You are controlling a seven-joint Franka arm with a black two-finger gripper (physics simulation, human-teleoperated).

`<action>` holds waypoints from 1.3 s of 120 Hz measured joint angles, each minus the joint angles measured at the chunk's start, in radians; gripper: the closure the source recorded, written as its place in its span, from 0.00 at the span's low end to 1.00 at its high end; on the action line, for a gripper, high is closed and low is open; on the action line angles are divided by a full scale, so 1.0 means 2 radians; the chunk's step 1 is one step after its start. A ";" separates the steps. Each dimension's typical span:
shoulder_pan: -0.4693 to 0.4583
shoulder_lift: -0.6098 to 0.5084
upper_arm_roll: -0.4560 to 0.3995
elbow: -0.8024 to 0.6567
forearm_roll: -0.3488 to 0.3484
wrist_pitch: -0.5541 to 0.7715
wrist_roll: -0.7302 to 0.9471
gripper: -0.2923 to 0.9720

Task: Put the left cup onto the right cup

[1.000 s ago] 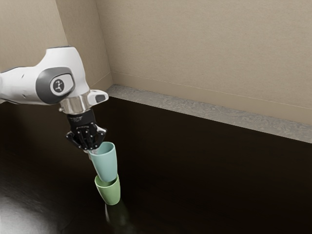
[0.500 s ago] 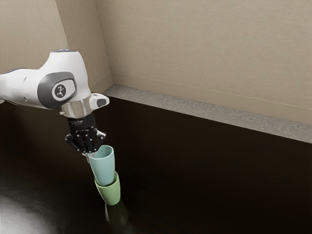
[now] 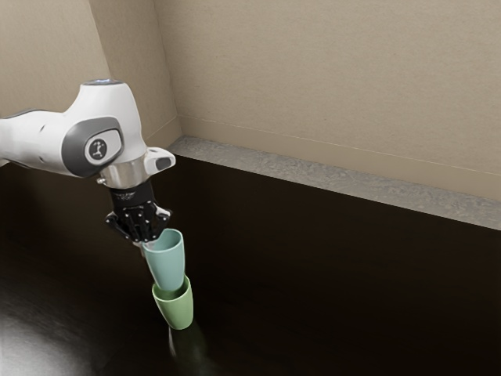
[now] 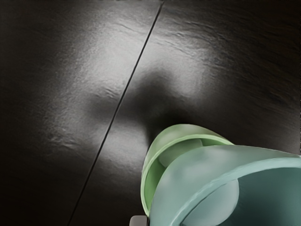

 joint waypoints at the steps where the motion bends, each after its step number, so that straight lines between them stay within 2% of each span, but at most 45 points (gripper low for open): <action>1: 0.000 0.000 0.000 0.000 0.000 0.001 0.000 0.85; 130: 0.006 -0.001 0.000 -0.031 -0.014 0.026 -0.005 0.85; 132: 0.006 -0.001 0.000 -0.031 -0.014 0.026 -0.005 0.85; 156: 0.005 -0.002 -0.001 -0.031 -0.017 0.026 -0.003 0.51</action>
